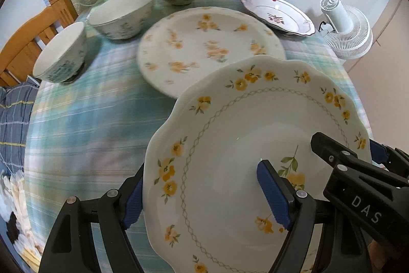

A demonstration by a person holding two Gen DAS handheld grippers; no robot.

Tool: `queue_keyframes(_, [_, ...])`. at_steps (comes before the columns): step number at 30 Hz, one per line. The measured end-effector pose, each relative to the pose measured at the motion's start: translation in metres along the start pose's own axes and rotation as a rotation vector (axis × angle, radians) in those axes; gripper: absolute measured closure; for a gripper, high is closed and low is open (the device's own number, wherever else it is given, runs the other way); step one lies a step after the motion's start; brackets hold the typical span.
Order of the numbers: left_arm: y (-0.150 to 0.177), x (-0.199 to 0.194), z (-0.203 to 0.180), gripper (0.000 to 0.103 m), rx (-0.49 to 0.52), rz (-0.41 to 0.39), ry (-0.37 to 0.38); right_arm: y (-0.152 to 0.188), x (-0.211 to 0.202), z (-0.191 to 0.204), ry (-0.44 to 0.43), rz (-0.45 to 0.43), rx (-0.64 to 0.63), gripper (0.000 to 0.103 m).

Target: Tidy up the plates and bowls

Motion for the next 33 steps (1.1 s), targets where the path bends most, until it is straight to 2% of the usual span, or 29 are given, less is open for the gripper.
queue_keyframes(18, [-0.02,0.027,-0.102,0.021,-0.008,0.05,0.01,-0.024,0.018,-0.118,0.018,0.054,0.0,0.031])
queue_keyframes(24, [-0.023,0.036,-0.116,0.021,-0.009,0.062,-0.007,-0.026,0.028,-0.135,0.012,0.078,0.006,0.031])
queue_keyframes(29, [-0.027,0.038,-0.12,0.02,-0.003,0.041,-0.046,-0.03,0.037,-0.14,-0.005,0.089,0.011,0.031])
queue_keyframes(33, [-0.027,0.04,-0.12,0.02,-0.002,0.046,-0.041,-0.029,0.039,-0.14,-0.014,0.097,0.009,0.029])
Point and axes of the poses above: each gripper's, at about its wrist camera, not at the fingertips, and x roughly the way its jaws point, z to its left, y to its underside, the point moved 7 cm from there along x, roughly the way its jaws point, and after that the axes turned 9 degrees about -y, right-handed, at the moved point
